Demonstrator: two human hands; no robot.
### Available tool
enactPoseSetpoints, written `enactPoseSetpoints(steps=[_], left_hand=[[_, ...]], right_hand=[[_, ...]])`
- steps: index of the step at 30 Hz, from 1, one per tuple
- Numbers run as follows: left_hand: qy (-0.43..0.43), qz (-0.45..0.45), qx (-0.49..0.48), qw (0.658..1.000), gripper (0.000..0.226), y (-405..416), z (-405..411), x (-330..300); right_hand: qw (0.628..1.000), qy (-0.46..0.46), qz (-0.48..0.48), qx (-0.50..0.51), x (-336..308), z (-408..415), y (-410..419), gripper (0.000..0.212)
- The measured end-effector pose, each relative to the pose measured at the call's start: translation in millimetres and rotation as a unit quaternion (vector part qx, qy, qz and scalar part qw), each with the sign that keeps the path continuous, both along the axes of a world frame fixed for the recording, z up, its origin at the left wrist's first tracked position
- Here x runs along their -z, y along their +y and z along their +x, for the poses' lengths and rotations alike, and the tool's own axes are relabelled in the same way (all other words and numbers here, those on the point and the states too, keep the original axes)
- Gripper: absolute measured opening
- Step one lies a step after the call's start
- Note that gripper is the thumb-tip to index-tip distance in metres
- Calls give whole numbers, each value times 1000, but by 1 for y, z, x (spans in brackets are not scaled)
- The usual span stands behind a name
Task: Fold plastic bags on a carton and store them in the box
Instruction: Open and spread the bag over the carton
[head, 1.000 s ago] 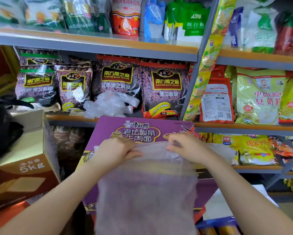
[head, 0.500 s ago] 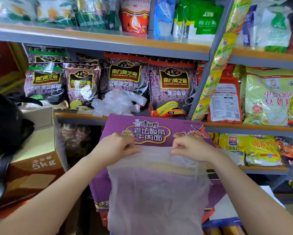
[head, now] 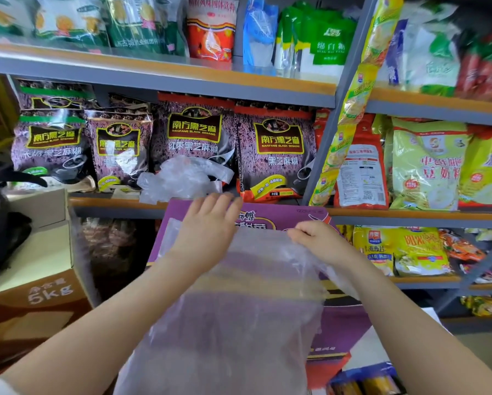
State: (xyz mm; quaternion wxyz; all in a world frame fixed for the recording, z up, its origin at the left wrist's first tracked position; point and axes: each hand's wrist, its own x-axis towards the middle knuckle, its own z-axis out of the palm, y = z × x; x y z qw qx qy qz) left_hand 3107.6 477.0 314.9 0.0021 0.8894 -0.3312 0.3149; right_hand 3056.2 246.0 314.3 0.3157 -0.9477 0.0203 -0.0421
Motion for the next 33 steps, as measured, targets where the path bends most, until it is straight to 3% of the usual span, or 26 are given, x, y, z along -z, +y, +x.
enactPoseSetpoints(steps=[2,5,9,11,13,18,20,23,27,29,31,33], left_hand=[[107,-62,58,991,41,-32,-17,-4],[281,-55,35,957,46,-65,-25,4],[377,-48,20,925,53,-91,-18,26],[367,4,-6,930,55,-96,-15,42],[340,48,-34,939,60,-95,-15,53],[328,61,-54,941,81,-92,-13,55],[336,65,-66,937,82,-92,-13,55],[342,67,-78,934,103,-93,-17,53],[343,63,-94,932,90,-96,-17,52],[340,70,-99,932,86,-97,-17,52],[347,66,-97,931,90,-97,-16,52],[353,33,-76,932,88,-96,-14,51]], right_hand=[[998,-27,38,37,-1,8,4,42],[992,-44,93,69,-2,16,-2,36],[994,60,89,11,-7,5,-32,31],[987,134,61,-56,-10,-8,-52,21],[977,188,32,-90,-10,-20,-73,27],[954,287,74,-45,-10,-39,-117,28],[954,276,116,-5,-7,-42,-131,38],[954,251,146,69,-2,-43,-142,30],[971,221,-58,73,-1,-40,-123,8],[978,117,-148,93,-3,-38,-100,28],[988,41,-138,58,-2,-34,-73,44],[991,40,-127,-3,5,-27,-48,47]])
